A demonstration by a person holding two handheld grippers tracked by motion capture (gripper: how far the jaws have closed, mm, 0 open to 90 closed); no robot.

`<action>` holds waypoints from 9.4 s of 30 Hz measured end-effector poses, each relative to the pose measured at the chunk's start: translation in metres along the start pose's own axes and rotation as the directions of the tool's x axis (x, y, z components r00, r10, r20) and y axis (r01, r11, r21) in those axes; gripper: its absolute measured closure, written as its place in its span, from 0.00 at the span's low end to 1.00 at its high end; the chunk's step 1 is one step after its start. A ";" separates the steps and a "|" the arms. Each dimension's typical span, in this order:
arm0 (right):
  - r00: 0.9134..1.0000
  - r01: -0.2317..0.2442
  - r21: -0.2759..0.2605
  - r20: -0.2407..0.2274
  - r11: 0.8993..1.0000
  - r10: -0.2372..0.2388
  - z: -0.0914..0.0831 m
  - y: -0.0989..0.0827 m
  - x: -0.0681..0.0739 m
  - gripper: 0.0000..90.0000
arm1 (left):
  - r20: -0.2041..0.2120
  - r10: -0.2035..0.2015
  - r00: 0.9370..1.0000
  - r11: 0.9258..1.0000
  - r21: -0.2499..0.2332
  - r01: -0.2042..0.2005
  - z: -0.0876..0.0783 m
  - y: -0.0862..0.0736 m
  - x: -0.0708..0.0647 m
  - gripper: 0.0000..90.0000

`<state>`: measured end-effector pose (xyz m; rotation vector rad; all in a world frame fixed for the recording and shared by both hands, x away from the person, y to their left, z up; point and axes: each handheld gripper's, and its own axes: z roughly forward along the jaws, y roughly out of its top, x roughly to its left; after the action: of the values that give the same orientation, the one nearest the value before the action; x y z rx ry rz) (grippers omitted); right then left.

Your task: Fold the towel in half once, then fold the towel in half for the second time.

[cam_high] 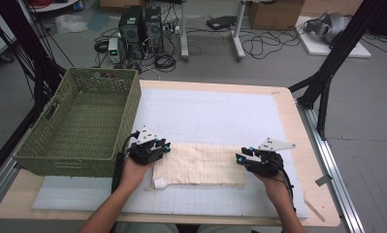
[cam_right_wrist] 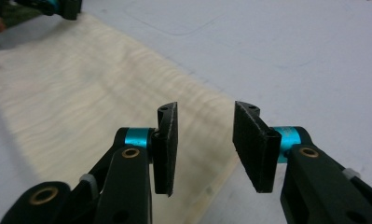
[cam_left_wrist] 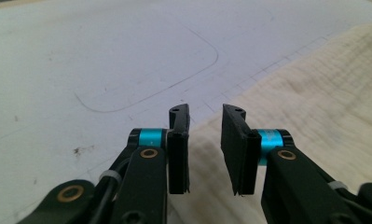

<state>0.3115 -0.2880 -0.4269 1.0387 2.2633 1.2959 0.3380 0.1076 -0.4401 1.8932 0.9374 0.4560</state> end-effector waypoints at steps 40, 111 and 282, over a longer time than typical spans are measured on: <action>0.995 -0.012 0.113 0.097 0.993 0.001 0.039 0.014 -0.033 0.96 | -0.098 -0.078 0.992 0.995 0.050 0.083 0.023 0.009 0.022 0.96; 0.988 0.006 -0.054 0.155 0.999 0.003 -0.009 0.013 -0.017 0.13 | 0.100 -0.088 0.991 0.984 -0.147 0.102 -0.006 0.019 0.012 0.24; 0.994 -0.017 -0.034 0.110 0.999 0.020 0.013 0.023 -0.008 0.76 | 0.068 -0.099 0.993 0.985 -0.134 0.107 -0.017 0.016 0.008 0.72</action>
<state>0.3342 -0.2787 -0.4147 1.0947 2.1491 1.2466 0.3386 0.1193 -0.4186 1.7167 0.9351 0.3884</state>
